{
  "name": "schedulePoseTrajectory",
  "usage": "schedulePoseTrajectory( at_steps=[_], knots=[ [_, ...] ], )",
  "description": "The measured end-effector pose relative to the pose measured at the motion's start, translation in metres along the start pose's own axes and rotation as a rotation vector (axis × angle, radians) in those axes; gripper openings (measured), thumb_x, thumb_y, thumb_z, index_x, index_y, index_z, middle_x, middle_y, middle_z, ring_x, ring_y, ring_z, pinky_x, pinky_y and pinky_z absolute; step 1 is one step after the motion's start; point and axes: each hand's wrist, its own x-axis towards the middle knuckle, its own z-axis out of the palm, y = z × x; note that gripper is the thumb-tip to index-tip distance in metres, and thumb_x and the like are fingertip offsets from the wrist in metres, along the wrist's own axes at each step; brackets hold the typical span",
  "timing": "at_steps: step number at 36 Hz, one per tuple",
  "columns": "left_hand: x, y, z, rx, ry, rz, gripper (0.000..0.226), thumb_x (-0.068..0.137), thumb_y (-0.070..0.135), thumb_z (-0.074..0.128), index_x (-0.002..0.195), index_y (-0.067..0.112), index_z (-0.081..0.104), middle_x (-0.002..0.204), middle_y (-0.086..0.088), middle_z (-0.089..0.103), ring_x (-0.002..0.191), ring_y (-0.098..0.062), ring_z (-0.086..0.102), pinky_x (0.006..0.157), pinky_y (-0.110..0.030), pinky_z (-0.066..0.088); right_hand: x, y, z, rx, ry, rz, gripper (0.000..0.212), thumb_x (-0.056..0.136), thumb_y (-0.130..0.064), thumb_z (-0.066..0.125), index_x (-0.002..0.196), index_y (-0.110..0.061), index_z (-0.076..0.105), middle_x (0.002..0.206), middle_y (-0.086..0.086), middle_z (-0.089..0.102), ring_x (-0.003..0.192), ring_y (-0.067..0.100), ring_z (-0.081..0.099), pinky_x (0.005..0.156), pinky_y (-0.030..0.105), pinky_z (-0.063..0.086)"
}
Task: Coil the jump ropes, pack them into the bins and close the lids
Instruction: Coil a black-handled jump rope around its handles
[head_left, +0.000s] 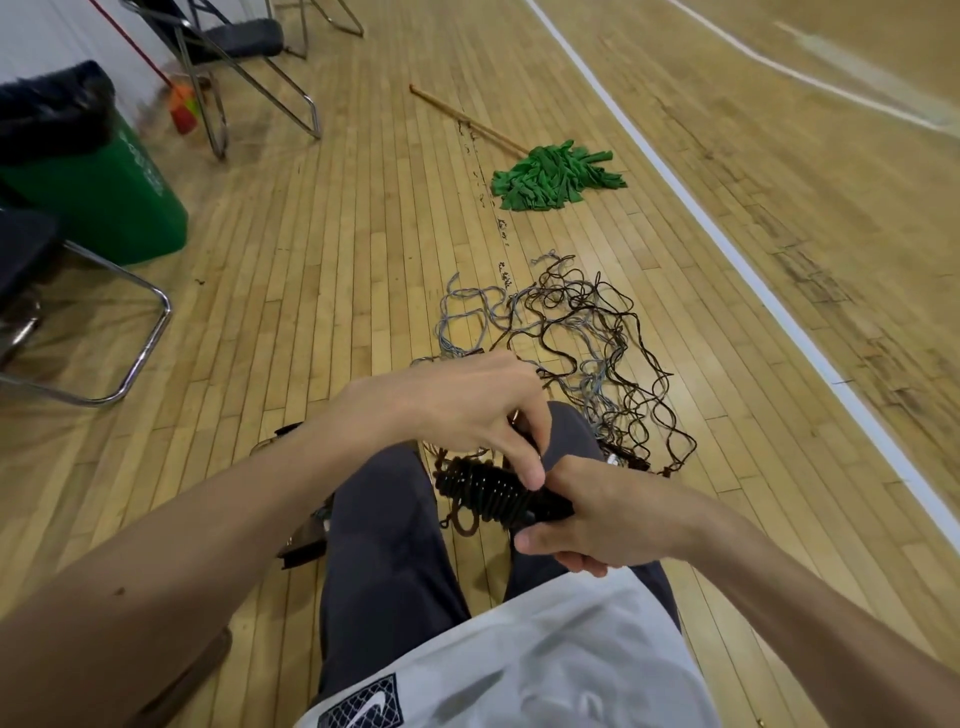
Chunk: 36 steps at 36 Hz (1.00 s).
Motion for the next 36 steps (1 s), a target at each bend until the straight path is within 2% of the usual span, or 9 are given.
schedulePoseTrajectory(
  at_steps=[3,7,10,14,18,21,26,32,36],
  knots=[
    [0.001,-0.005,0.003,-0.166,-0.013,0.010,0.020,0.079,0.033,0.082,0.086,0.014,0.080,0.078,0.001,0.072,0.076,-0.014,0.063,0.072,-0.035,0.050,-0.003,-0.002,0.001,-0.029,0.017,-0.051,0.037,0.099,-0.032,0.063,0.067,-0.018,0.052,0.053,-0.007,0.056,0.049,0.011,0.054,0.054,0.018,0.043],
    [0.001,-0.017,0.009,-0.419,-0.022,-0.008,0.016,0.081,0.019,0.082,0.088,0.005,0.078,0.080,-0.017,0.071,0.073,-0.034,0.061,0.067,-0.046,0.047,-0.008,-0.002,0.001,0.012,0.031,-0.108,0.036,0.097,-0.032,0.066,0.071,-0.009,0.057,0.052,-0.007,0.056,0.047,0.009,0.054,0.053,0.013,0.040],
    [0.000,-0.028,0.016,-0.551,-0.067,-0.014,0.022,0.079,0.025,0.082,0.089,0.006,0.078,0.084,-0.024,0.070,0.073,-0.030,0.059,0.067,-0.049,0.048,-0.009,-0.003,0.002,0.045,0.028,-0.140,0.031,0.096,-0.028,0.068,0.074,-0.009,0.057,0.056,-0.006,0.058,0.049,0.010,0.055,0.052,0.011,0.039],
    [-0.001,-0.032,0.027,-0.756,-0.042,-0.001,0.044,0.069,0.053,0.082,0.083,0.012,0.079,0.076,-0.013,0.068,0.066,-0.016,0.057,0.061,-0.024,0.046,-0.010,-0.002,0.002,0.127,0.048,-0.206,0.030,0.096,-0.024,0.068,0.070,-0.018,0.055,0.056,-0.005,0.059,0.051,0.012,0.056,0.055,0.016,0.042],
    [-0.003,-0.040,0.035,-0.867,-0.047,-0.009,0.050,0.068,0.064,0.077,0.084,0.016,0.078,0.087,-0.016,0.068,0.078,-0.026,0.063,0.070,-0.031,0.050,-0.009,-0.003,0.005,0.238,0.019,-0.255,0.016,0.096,-0.010,0.063,0.080,-0.009,0.059,0.060,0.001,0.057,0.055,0.015,0.053,0.057,0.019,0.043],
    [-0.003,-0.045,0.042,-0.910,-0.055,-0.030,0.049,0.068,0.067,0.077,0.081,0.021,0.078,0.087,-0.015,0.067,0.078,-0.022,0.063,0.069,-0.028,0.051,-0.004,0.000,0.010,0.352,-0.010,-0.251,0.002,0.094,-0.003,0.061,0.093,-0.005,0.061,0.066,0.006,0.055,0.059,0.016,0.051,0.057,0.020,0.042],
    [-0.006,-0.052,0.053,-1.053,0.005,-0.047,0.046,0.069,0.061,0.080,0.078,0.015,0.074,0.078,-0.004,0.063,0.068,-0.014,0.061,0.060,-0.022,0.050,0.002,0.004,0.015,0.573,-0.028,-0.246,0.003,0.099,-0.004,0.061,0.100,-0.007,0.063,0.071,0.000,0.061,0.062,0.014,0.057,0.057,0.021,0.047],
    [-0.011,-0.058,0.056,-1.203,-0.019,-0.014,0.032,0.074,0.047,0.082,0.078,0.017,0.072,0.070,0.005,0.063,0.060,-0.008,0.059,0.054,-0.018,0.048,0.008,0.007,0.017,0.587,0.090,-0.252,0.007,0.096,-0.008,0.066,0.093,-0.001,0.066,0.091,0.025,0.071,0.075,0.025,0.068,0.066,0.024,0.055],
    [-0.010,-0.061,0.057,-1.221,-0.057,0.010,0.033,0.078,0.042,0.080,0.079,0.012,0.069,0.069,0.004,0.062,0.061,-0.007,0.059,0.058,-0.018,0.049,0.008,0.007,0.020,0.484,0.078,-0.273,0.015,0.099,-0.013,0.063,0.093,0.001,0.063,0.083,0.012,0.071,0.074,0.023,0.068,0.069,0.030,0.057]
  ],
)
